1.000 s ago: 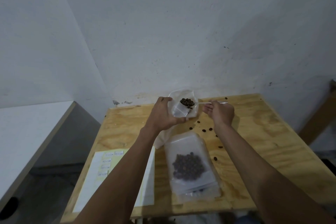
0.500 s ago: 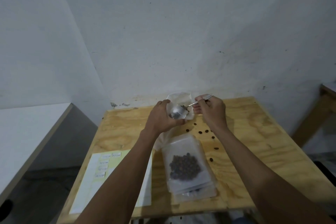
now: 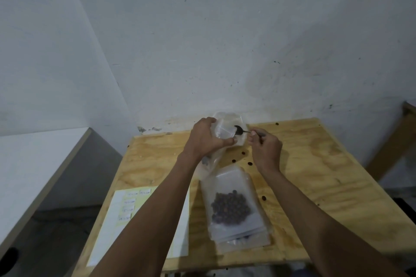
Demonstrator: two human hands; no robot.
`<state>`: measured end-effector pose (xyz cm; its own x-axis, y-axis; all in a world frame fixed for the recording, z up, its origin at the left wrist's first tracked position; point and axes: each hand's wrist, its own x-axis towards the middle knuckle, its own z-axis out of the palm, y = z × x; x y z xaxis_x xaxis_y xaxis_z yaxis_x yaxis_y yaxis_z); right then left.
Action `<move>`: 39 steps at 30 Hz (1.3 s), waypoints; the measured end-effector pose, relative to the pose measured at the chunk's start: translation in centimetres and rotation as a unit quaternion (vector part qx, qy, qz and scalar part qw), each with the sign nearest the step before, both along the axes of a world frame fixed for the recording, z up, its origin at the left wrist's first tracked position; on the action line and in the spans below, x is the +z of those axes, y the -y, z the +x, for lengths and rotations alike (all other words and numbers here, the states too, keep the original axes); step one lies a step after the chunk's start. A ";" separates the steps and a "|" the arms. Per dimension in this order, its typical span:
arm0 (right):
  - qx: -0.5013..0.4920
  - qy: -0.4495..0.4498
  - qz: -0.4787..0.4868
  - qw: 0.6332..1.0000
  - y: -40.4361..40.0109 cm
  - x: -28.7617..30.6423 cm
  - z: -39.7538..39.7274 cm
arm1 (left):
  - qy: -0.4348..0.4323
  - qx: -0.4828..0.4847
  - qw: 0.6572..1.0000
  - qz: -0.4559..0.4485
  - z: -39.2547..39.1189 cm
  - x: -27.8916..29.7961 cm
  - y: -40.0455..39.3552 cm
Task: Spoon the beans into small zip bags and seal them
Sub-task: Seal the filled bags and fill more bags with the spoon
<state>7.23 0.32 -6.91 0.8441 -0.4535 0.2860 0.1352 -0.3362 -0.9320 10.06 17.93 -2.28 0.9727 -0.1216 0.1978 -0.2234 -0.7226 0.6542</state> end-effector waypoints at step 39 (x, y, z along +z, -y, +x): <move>-0.096 -0.135 0.399 0.902 1.1 2.5 1.1 | -0.018 -0.038 0.999 0.013 -0.7 -0.9 -0.9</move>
